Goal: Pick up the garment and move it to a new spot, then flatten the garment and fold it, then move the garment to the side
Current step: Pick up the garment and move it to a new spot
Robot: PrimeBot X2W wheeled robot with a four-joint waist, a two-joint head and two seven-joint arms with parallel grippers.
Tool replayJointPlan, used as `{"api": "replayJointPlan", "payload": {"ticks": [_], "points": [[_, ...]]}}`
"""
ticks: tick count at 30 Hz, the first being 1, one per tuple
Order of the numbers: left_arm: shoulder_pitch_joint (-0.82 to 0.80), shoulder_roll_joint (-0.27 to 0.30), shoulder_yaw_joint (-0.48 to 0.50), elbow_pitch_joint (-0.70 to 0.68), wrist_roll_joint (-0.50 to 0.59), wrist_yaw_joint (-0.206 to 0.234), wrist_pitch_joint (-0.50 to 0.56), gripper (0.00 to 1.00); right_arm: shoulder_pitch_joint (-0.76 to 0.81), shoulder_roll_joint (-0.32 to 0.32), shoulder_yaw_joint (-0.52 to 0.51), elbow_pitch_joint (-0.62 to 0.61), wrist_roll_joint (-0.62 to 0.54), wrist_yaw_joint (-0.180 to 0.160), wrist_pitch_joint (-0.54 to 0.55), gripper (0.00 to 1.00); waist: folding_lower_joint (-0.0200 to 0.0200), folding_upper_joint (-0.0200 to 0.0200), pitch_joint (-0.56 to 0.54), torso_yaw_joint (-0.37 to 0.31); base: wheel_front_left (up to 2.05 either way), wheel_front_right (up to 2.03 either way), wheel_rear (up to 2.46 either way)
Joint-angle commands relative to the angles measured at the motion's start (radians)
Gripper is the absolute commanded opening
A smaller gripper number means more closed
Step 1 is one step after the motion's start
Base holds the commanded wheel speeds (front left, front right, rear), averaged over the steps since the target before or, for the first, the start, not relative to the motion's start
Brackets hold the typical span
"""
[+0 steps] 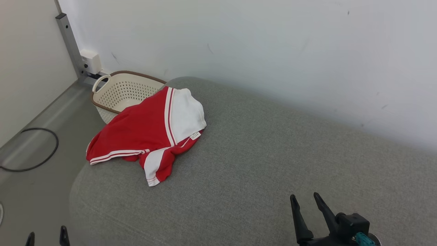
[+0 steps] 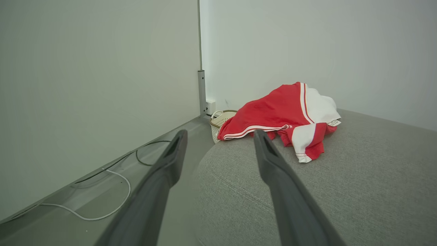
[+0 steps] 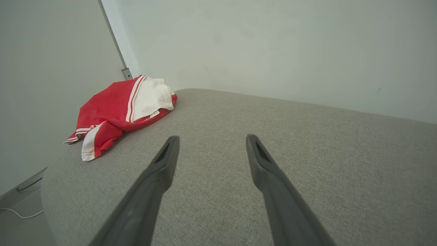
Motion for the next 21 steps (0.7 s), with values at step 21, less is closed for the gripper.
{"api": "replayJointPlan", "payload": {"ticks": [21], "points": [[-0.128,0.03,0.02,0.011,-0.056,-0.019,-0.002,1.0,-0.027,-0.004,0.01,0.013,-0.002,0.001,-0.008,1.0,0.0001,0.0,0.028,-0.05,0.0,0.0,0.0]]}}
